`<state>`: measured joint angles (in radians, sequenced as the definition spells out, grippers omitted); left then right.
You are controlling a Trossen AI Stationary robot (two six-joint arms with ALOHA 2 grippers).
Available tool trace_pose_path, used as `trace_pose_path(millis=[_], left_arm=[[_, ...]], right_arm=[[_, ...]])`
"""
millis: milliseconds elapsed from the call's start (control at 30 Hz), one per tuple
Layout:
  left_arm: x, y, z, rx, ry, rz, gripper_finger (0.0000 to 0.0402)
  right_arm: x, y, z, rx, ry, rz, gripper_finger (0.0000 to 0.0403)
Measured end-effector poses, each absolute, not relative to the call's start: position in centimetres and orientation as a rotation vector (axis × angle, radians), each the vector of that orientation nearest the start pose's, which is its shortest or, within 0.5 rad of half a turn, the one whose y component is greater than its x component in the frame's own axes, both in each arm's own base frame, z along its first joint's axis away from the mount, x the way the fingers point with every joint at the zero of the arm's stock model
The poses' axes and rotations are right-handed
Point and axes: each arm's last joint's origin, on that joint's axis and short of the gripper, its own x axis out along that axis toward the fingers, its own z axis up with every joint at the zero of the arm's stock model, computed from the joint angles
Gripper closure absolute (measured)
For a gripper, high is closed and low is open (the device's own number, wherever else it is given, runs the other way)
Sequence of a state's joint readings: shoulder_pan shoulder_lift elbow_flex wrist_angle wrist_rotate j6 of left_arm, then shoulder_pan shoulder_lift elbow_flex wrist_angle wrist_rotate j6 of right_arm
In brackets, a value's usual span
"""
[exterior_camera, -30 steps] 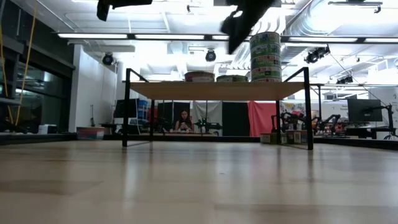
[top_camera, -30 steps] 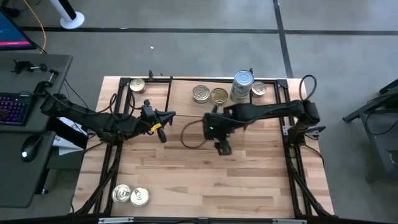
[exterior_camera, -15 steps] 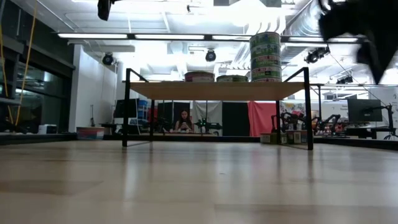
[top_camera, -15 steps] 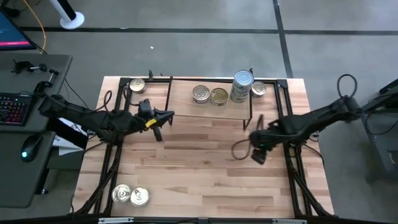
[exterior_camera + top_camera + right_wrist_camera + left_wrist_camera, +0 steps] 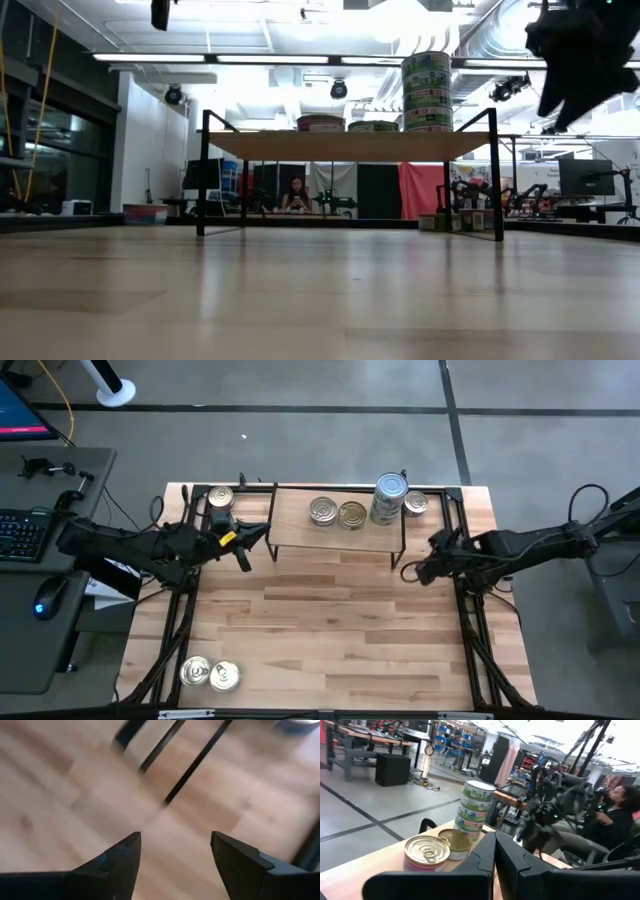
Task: Stack canned seafood by type on shelf
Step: Stack the blue pink tuna can on top of the other blue pink tuna can on the shelf
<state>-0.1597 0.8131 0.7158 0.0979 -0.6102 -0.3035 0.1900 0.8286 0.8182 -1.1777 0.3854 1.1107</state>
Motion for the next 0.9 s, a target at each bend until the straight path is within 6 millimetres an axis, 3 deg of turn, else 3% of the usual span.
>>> trace_pose_path(millis=[233,433,633,900], left_arm=[[16.3,-0.6,33.4,-0.303,-0.059,0.469,0.0402],[15.6,-0.2,33.3,-0.314,-0.033,0.49,0.0402],[15.3,-0.3,33.3,-0.313,-0.027,0.469,0.0402],[15.3,-0.3,33.0,-0.302,0.003,0.468,0.0402]], right_arm=[[11.5,-2.1,27.6,0.792,0.532,-1.242,0.0184],[11.2,-5.3,27.1,0.913,0.389,-1.474,0.0263],[11.7,-9.4,27.2,1.023,0.281,-1.538,0.0389],[12.7,-16.2,24.8,1.15,0.341,-1.514,0.04]])
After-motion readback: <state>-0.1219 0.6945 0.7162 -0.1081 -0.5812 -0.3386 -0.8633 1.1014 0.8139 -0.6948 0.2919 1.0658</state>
